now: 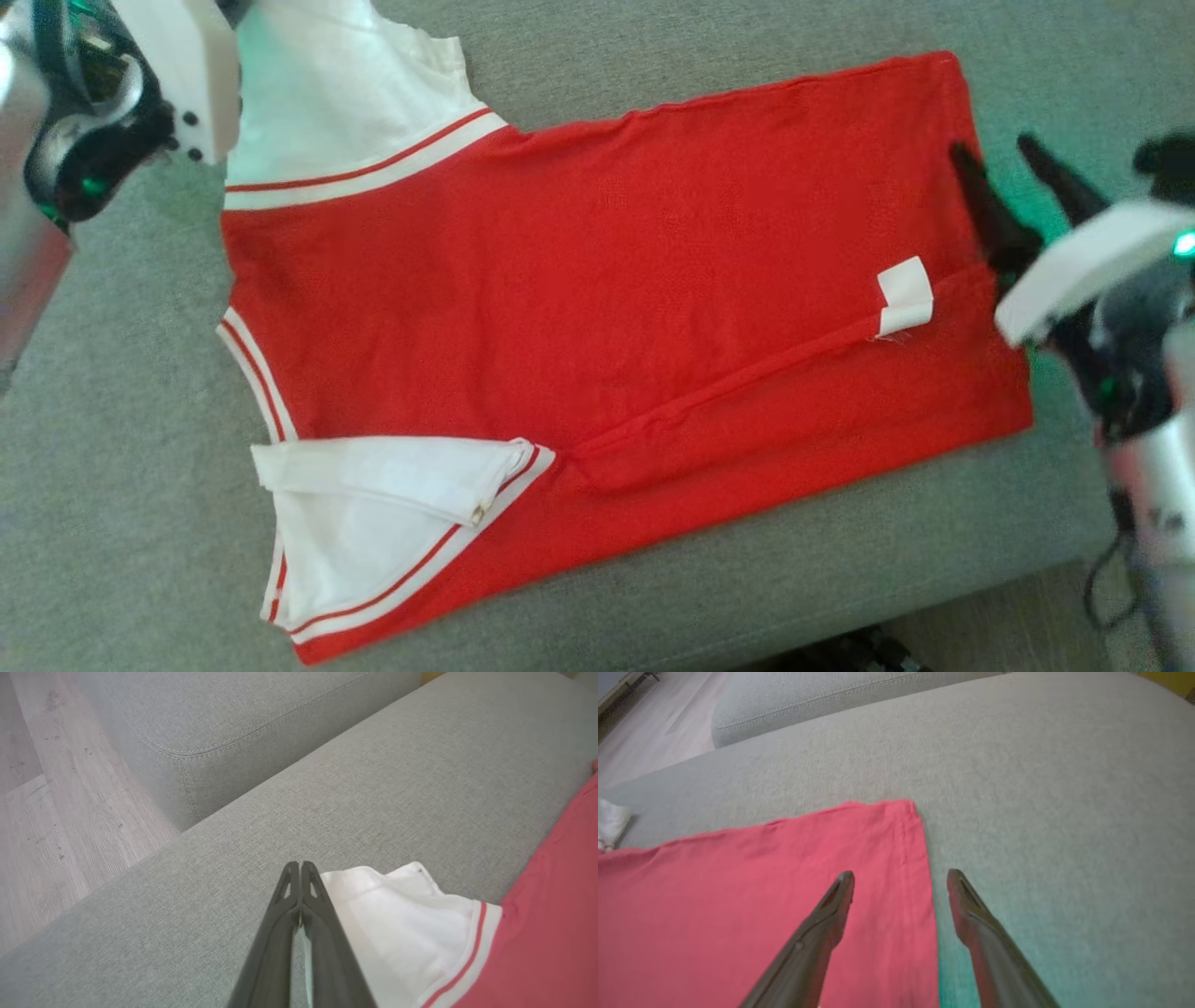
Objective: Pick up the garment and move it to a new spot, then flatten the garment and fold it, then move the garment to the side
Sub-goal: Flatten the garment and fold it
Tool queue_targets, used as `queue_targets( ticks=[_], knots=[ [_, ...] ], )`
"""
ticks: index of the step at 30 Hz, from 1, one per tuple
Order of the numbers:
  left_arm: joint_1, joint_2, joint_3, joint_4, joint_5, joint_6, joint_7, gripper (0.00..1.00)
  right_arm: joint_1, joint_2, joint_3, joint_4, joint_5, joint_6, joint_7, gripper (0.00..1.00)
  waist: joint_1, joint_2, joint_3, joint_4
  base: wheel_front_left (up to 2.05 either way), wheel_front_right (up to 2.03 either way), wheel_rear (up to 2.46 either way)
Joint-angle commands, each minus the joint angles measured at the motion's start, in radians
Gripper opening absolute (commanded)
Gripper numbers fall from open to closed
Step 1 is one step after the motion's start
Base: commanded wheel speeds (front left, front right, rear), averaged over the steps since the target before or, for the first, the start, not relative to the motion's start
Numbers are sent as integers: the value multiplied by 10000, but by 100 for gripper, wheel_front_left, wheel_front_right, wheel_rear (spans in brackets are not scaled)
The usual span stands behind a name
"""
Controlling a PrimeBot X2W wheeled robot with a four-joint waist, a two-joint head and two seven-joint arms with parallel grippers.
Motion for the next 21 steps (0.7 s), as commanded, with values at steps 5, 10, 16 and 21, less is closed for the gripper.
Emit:
queue_targets(
  ticks=[5,10,16,21],
  knots=[
    [-713,440,52,-545,-160,18,-78,0,-1386,-283,55,818,-356,-9,780,100,1,0,127,161,0,0,0],
    [-873,419,-242,-603,-241,18,-175,0,-2216,-232,244,1768,-465,-9,823,100,1,0,192,261,0,0,0],
    [-960,452,-491,-535,-330,18,-245,0,-2801,-156,522,2504,-358,-9,615,100,1,0,226,296,0,0,0],
    [-1040,453,-723,-444,-411,18,-300,0,-3177,-183,798,3102,-332,-9,435,87,1,0,233,350,0,0,0]
  ],
)
